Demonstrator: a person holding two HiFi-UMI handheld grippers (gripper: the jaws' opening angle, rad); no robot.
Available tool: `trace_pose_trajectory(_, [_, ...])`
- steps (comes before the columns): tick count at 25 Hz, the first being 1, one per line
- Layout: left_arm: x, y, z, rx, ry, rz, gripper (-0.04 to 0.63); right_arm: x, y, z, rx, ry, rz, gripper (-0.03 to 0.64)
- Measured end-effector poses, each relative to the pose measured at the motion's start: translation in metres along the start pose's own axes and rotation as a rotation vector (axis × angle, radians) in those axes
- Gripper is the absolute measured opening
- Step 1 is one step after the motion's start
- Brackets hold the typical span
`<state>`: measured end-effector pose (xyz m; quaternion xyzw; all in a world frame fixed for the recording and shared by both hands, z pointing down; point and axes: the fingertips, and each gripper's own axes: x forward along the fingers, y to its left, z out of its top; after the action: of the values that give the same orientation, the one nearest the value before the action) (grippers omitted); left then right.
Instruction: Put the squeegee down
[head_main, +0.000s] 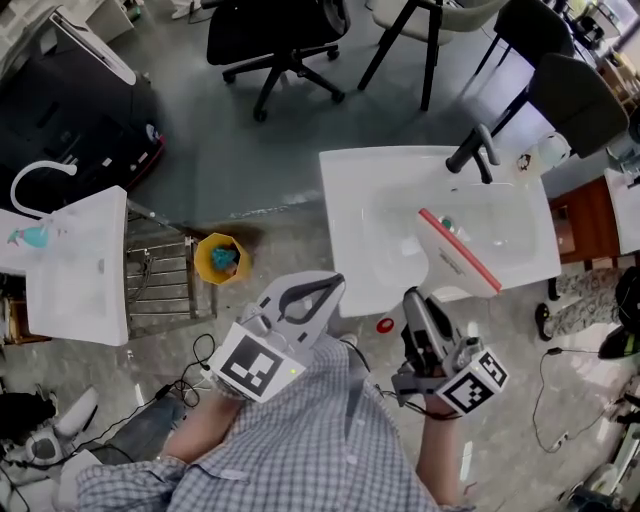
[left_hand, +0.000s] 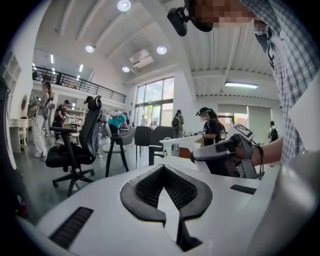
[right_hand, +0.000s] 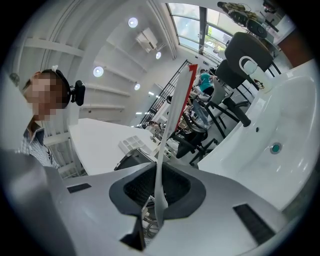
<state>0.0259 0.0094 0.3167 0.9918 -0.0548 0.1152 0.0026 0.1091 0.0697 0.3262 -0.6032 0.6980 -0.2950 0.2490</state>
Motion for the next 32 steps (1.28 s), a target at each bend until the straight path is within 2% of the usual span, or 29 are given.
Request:
trace_pose_trajectory(8, [-0.014, 0.028, -0.008, -0.017, -0.016, 0.002, 0.005, 0.024, 0.007, -0.019, 0.001, 0.034, -0.018, 0.034])
trace_pose_trajectory(13, [-0.019, 0.039, -0.011, -0.011, -0.005, 0.033, 0.005, 0.033, 0.007, -0.022, 0.004, 0.067, -0.015, 0.034])
trace_pose_trajectory(21, [-0.019, 0.054, -0.01, -0.048, -0.022, 0.115, 0.005, 0.052, 0.002, -0.02, -0.006, 0.144, 0.039, 0.034])
trace_pose_trajectory(32, [0.001, 0.046, -0.01, -0.103, -0.017, 0.265, 0.005, 0.055, -0.026, -0.021, 0.019, 0.323, 0.133, 0.034])
